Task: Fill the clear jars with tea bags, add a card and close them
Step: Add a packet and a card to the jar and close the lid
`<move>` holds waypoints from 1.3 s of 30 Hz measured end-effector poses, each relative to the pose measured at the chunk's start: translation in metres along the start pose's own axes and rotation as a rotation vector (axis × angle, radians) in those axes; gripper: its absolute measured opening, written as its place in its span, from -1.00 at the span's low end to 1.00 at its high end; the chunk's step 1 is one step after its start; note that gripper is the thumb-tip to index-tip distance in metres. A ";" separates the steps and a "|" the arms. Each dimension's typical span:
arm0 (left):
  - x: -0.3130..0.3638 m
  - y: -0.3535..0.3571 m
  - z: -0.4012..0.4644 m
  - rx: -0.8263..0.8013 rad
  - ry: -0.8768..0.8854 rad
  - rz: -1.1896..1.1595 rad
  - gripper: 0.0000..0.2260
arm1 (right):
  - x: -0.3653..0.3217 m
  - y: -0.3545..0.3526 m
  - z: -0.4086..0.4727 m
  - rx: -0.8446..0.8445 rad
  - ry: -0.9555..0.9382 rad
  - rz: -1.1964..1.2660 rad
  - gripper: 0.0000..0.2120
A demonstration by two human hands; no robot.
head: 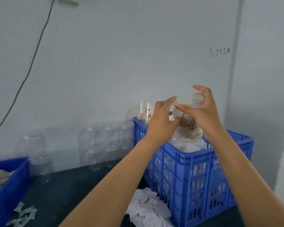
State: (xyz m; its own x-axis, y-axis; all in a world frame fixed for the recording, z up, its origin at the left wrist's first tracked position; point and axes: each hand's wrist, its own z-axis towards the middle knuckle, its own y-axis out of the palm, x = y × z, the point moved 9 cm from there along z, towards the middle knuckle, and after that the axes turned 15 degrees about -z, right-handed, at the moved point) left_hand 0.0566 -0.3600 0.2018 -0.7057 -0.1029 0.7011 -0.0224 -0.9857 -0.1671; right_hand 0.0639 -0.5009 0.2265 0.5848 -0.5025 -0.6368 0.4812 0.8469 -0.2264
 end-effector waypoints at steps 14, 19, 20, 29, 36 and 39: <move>-0.066 0.062 0.006 -0.214 -0.231 -0.063 -0.45 | 0.098 0.001 0.021 0.095 0.205 -0.052 -0.30; -0.071 0.067 0.001 -0.208 -0.211 0.003 -0.47 | 0.112 0.006 0.022 0.063 0.271 -0.058 -0.31; -0.071 0.067 -0.001 -0.209 -0.210 0.011 -0.47 | 0.116 0.005 0.020 0.066 0.302 -0.063 -0.32; -0.078 0.074 -0.012 -0.246 -0.191 0.136 -0.52 | 0.127 0.014 -0.010 0.018 0.380 -0.170 -0.21; -0.081 0.072 -0.012 -0.264 -0.227 0.226 -0.52 | 0.133 0.015 -0.007 0.015 0.413 -0.229 -0.29; -0.079 0.072 -0.016 -0.302 -0.224 0.217 -0.58 | 0.133 0.018 -0.008 0.000 0.406 -0.278 -0.34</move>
State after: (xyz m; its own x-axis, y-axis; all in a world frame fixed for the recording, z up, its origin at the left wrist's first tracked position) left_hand 0.0993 -0.4203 0.1234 -0.5462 -0.3625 0.7551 -0.1203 -0.8582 -0.4990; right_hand 0.1454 -0.5515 0.1318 0.1319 -0.6011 -0.7882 0.5829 0.6902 -0.4288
